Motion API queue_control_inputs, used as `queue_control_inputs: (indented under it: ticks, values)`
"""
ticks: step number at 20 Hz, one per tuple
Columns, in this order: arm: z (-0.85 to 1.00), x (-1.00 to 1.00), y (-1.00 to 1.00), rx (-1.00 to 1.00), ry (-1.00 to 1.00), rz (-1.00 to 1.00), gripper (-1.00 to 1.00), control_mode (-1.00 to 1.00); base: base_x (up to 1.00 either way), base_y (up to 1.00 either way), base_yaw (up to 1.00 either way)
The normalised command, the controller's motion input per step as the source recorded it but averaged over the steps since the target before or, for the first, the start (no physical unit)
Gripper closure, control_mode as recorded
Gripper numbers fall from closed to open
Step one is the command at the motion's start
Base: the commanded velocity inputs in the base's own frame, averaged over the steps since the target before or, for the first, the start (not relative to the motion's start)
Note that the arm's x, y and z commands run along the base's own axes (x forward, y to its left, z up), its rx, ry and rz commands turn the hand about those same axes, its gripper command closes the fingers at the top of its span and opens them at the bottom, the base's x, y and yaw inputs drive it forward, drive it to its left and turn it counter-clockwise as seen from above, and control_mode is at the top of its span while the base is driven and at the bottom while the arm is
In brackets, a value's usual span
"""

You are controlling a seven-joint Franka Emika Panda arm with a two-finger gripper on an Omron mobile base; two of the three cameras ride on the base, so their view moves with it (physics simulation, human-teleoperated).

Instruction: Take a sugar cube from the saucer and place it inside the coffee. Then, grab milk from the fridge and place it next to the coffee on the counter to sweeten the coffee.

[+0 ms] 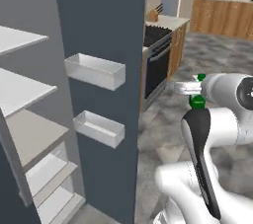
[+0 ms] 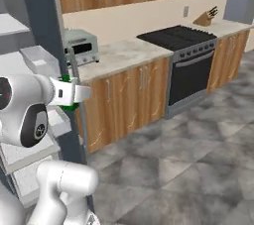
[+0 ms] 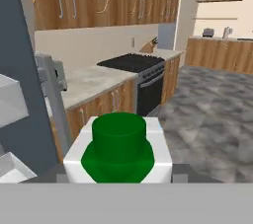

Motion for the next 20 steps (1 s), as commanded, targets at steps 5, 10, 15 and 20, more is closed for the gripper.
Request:
queue_control_inputs:
  ticks: [5,10,15,20]
  values:
    - [0.0,0.0,0.0,0.0,0.0,0.0,1.0,1.0,0.0,-0.07,-0.91]
    - [0.0,0.0,0.0,0.0,0.0,0.0,1.0,1.0,0.43,-0.17,-0.72]
    - [0.0,0.0,0.0,0.0,0.0,0.0,1.0,1.0,1.0,0.06,-0.33]
    - [0.0,0.0,0.0,0.0,0.0,0.0,1.0,1.0,1.0,0.2,-0.06]
